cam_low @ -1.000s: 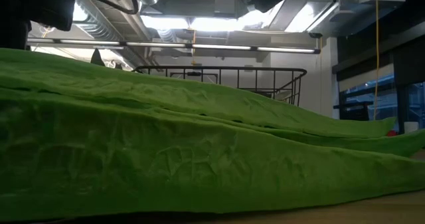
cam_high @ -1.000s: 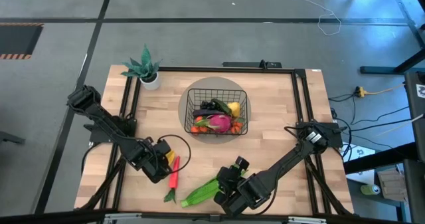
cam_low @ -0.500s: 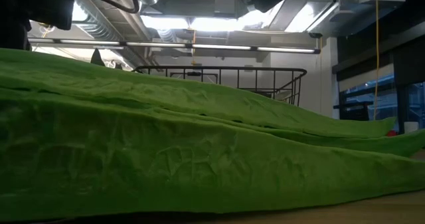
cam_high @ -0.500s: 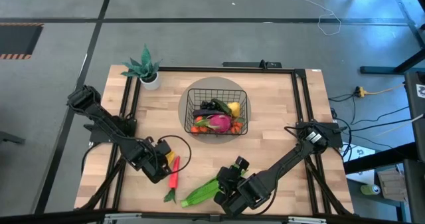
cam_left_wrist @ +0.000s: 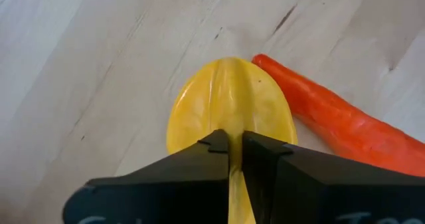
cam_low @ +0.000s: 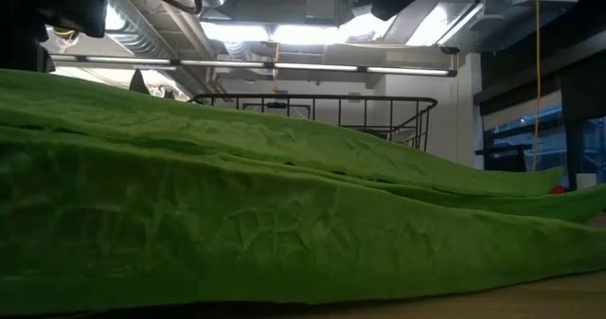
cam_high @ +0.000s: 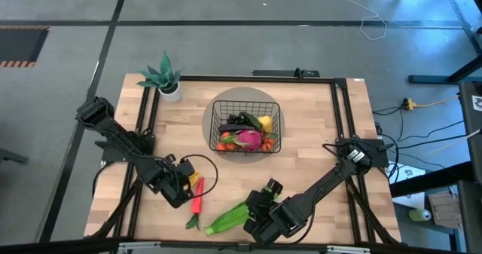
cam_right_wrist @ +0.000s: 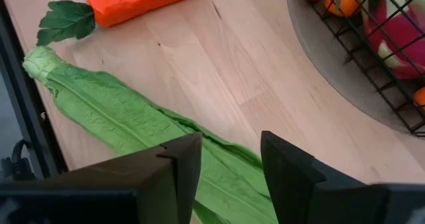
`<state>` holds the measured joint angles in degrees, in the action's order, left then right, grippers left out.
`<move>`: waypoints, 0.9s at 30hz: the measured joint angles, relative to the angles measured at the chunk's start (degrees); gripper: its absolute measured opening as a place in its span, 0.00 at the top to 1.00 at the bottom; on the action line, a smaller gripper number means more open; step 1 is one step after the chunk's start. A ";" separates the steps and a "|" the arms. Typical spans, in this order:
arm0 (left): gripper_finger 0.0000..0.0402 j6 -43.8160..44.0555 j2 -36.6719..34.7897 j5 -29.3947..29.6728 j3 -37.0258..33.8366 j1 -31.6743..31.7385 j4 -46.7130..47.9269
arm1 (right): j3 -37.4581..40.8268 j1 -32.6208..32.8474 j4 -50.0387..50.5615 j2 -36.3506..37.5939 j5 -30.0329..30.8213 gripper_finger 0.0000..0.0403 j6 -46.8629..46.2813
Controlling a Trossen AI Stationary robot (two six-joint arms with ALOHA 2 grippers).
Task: Build produce basket
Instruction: Put the star fruit into the black wire basket
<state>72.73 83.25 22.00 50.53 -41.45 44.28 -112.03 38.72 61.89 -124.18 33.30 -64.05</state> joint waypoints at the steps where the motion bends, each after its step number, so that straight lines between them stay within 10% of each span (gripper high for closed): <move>1: 0.99 -0.61 0.01 -0.06 0.52 -0.09 0.07 | 0.00 0.06 0.00 -0.02 0.00 0.64 0.00; 27: 0.99 -46.47 -0.01 31.95 28.56 4.53 -0.22 | 0.00 0.37 -1.31 0.00 0.07 0.64 -0.17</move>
<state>26.26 83.24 53.95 79.09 -36.92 44.06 -112.03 39.09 60.58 -124.18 33.36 -64.23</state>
